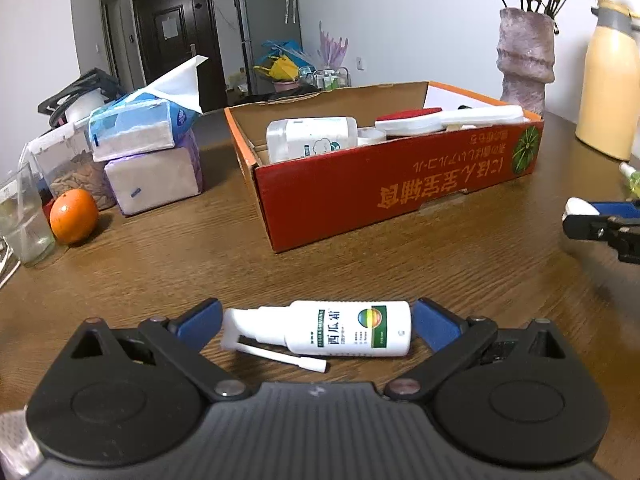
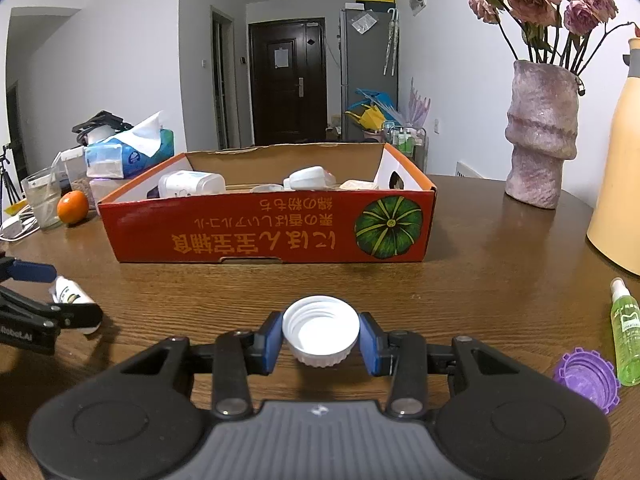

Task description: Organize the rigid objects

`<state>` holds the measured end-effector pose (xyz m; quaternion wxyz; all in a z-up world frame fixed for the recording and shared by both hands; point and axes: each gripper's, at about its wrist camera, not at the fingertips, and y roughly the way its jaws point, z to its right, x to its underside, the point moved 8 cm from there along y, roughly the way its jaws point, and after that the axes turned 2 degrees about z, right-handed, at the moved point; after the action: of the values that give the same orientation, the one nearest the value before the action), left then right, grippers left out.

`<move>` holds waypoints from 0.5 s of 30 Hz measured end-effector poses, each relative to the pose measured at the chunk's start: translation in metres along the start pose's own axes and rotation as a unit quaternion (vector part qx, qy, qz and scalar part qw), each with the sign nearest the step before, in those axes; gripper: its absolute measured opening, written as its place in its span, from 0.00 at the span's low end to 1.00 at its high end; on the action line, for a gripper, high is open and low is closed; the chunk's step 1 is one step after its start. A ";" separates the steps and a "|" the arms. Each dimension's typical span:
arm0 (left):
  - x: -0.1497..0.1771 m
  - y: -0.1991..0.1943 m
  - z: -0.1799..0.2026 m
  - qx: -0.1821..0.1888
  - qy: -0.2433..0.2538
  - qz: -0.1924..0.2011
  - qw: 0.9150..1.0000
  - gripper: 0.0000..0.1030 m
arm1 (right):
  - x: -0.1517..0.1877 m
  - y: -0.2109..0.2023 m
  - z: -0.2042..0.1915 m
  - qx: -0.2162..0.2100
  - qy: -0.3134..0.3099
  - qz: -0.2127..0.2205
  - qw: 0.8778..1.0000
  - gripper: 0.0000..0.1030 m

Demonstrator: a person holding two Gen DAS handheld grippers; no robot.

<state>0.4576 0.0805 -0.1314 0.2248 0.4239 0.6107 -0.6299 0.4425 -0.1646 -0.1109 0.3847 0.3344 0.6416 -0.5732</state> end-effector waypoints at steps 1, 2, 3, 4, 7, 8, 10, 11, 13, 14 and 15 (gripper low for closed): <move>0.000 0.001 0.000 -0.002 0.003 0.000 1.000 1.00 | 0.000 0.000 0.000 0.000 0.000 0.000 1.000 0.38; 0.000 0.002 0.000 -0.002 0.005 -0.001 1.000 1.00 | 0.000 0.000 0.000 0.000 0.000 0.000 1.000 0.38; 0.000 0.003 0.000 -0.003 0.006 -0.002 1.000 0.98 | 0.000 0.000 -0.001 -0.001 0.000 0.000 1.000 0.38; -0.001 0.003 0.000 -0.004 0.006 -0.003 1.000 0.97 | 0.000 0.000 -0.001 -0.001 0.000 0.000 1.000 0.38; -0.001 0.003 0.001 -0.003 0.012 -0.001 1.000 0.97 | 0.000 -0.001 0.000 -0.003 0.000 0.001 1.000 0.38; -0.001 0.002 0.002 -0.003 0.016 0.001 1.000 0.96 | 0.000 -0.001 -0.001 -0.003 0.000 0.002 1.000 0.38; -0.001 0.001 0.004 -0.005 0.023 0.005 1.000 0.96 | 0.000 -0.001 -0.001 -0.004 0.000 0.002 1.000 0.38; -0.001 0.001 0.004 -0.006 0.025 0.006 1.000 0.96 | 0.000 -0.001 -0.001 -0.004 0.000 0.002 1.000 0.38; -0.002 0.000 0.004 -0.011 0.025 0.009 1.000 0.96 | 0.000 -0.001 -0.001 -0.004 0.000 0.002 1.000 0.38; -0.002 -0.001 0.003 -0.013 0.024 0.011 1.000 0.96 | 0.000 -0.001 -0.001 -0.004 0.000 0.002 1.000 0.38; -0.003 -0.002 0.002 -0.014 0.023 0.014 1.000 0.96 | 0.000 -0.001 -0.001 -0.004 0.000 0.003 1.000 0.38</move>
<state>0.4567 0.0779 -0.1278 0.2254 0.4435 0.6188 -0.6080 0.4414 -0.1637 -0.1103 0.3874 0.3346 0.6431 -0.5695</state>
